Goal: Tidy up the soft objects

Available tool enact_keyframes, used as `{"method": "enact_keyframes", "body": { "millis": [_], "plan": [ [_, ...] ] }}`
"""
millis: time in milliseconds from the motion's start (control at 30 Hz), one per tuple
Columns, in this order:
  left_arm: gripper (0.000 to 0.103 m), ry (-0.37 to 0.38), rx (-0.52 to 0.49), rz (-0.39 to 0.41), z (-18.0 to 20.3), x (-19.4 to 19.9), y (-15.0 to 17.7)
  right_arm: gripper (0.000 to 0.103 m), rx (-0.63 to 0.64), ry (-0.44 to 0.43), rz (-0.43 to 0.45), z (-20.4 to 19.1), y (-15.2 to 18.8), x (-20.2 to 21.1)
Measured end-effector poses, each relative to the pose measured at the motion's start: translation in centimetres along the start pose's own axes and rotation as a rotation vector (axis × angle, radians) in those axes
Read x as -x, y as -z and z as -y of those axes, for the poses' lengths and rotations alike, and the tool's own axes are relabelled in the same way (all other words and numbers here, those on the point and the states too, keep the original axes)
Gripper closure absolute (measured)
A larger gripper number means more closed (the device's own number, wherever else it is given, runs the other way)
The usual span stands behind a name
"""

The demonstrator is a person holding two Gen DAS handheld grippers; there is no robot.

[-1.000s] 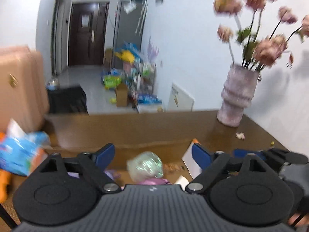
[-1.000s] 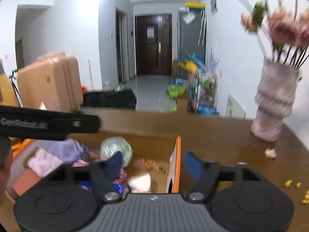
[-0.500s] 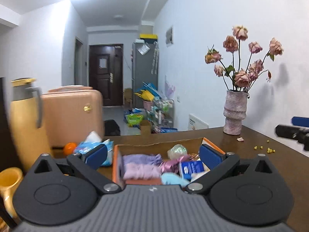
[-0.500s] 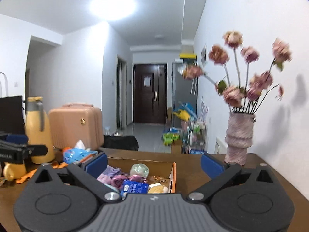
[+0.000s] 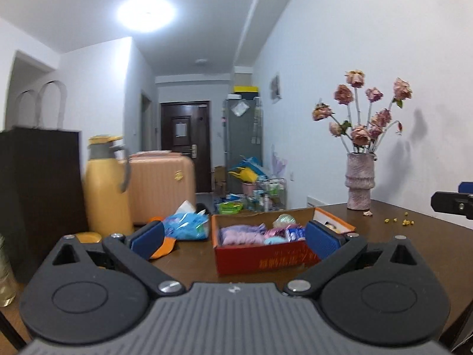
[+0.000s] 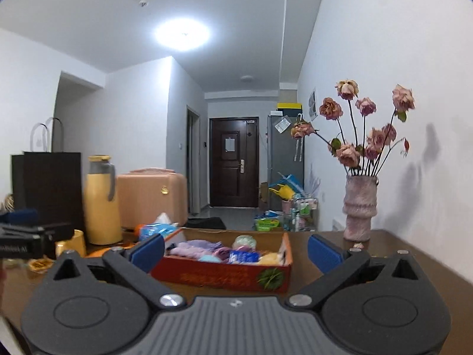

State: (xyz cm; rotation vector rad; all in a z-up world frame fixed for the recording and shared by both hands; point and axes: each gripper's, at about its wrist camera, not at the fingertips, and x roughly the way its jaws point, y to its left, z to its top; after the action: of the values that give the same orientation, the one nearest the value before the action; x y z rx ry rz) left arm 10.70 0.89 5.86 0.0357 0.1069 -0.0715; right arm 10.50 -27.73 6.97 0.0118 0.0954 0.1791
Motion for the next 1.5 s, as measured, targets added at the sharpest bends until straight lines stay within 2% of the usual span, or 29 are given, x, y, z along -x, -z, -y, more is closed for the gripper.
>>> {"method": "enact_keyframes", "body": {
  "millis": [133, 267, 367, 500, 600, 833, 1500],
  "plan": [
    [0.000, -0.063, 0.029, -0.011, 0.0, 3.7, 2.4, 0.000, 0.011, 0.032, 0.020, -1.4, 2.3, 2.9],
    [0.000, -0.047, 0.011, -0.033, 0.2, 5.9, 3.4, 0.000, 0.059, 0.008, -0.006, -2.6, 4.2, 5.4],
    [0.000, -0.036, 0.002, -0.027, 0.2, 5.9, 3.4, 0.000, 0.065, -0.023, 0.003, -3.1, 5.2, 5.8],
    [0.000, -0.045, 0.048, -0.036, -0.1, 5.7, 3.1, 0.000, 0.081, 0.004, -0.008, -3.7, 5.1, 5.1],
    [0.000, -0.048, 0.033, -0.027, -0.1, 5.9, 3.0, 0.000, 0.062, -0.017, 0.001, -3.6, 4.8, 5.4],
    [0.000, -0.046, 0.030, -0.027, -0.3, 5.9, 3.0, 0.000, 0.021, 0.002, 0.011, -3.3, 4.4, 5.3],
    [0.000, -0.042, 0.025, -0.026, -0.2, 5.9, 2.7, 0.000, 0.006, 0.028, 0.028, -3.0, 4.4, 5.4]
  ]
}}
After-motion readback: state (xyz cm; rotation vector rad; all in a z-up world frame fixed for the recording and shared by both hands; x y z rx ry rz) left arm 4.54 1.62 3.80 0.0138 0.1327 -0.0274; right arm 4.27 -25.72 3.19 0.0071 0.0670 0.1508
